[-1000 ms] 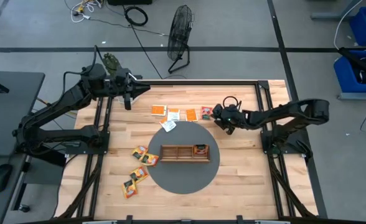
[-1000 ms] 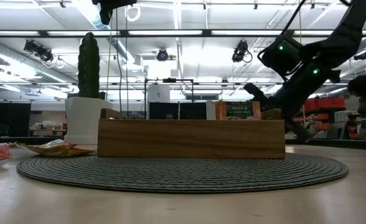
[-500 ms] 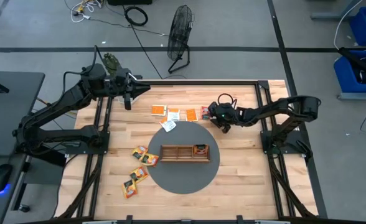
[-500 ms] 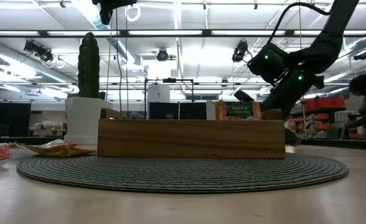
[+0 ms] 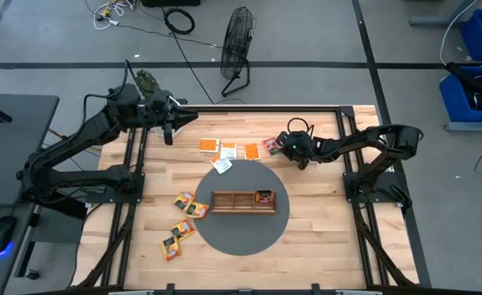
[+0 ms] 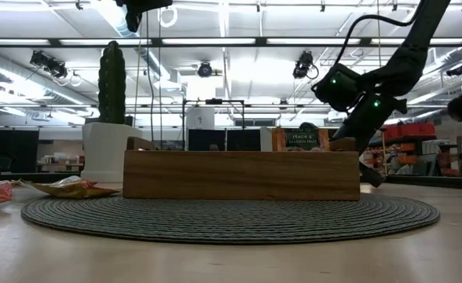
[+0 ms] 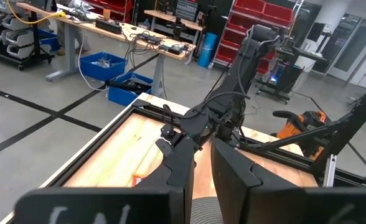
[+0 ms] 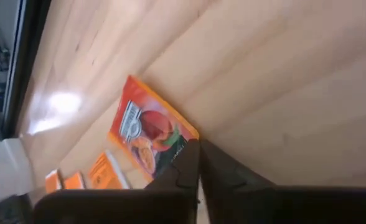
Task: Pick & Place Tea
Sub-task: Put the red tea bag into the right section of the wooden organizer
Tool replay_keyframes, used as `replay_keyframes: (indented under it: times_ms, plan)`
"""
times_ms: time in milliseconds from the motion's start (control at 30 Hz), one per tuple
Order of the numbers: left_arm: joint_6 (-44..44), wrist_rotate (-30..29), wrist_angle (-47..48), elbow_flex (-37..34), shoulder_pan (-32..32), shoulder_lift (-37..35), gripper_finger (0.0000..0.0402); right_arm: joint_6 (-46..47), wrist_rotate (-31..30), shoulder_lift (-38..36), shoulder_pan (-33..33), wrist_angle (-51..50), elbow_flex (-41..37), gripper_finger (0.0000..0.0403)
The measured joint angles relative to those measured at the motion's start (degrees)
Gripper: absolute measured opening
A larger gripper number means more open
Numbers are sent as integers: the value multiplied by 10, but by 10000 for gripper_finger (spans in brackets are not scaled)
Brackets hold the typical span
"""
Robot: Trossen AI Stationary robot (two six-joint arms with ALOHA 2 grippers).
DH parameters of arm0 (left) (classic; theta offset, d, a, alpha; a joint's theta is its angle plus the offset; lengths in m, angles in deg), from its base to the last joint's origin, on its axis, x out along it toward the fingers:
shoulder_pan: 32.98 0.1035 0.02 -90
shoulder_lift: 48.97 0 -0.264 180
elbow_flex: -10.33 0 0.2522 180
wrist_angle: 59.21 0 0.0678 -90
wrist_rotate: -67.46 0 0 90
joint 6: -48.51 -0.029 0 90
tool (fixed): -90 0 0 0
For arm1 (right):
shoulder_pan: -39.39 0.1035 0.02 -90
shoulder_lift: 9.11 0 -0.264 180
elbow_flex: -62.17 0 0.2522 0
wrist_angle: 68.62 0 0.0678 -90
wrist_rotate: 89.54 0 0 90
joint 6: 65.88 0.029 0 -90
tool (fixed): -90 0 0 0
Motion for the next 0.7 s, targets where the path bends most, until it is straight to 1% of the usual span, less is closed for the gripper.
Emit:
replay_keyframes:
  times_ms: [200, 400, 533, 700]
  plan:
    - [0, 0, 3, 0, 0, 0, 57, -51, 14, -1, -13, 0, 0, 4]
    - [0, 0, 3, 0, 0, 0, 57, -95, 37, -9, -13, 39, 0, 2]
    - [0, 0, 3, 0, 0, 0, 57, -125, 44, -40, -13, 41, 0, 1]
    - [0, 0, 3, 0, 0, 0, 57, -174, 46, -110, -12, 9, 0, 1]
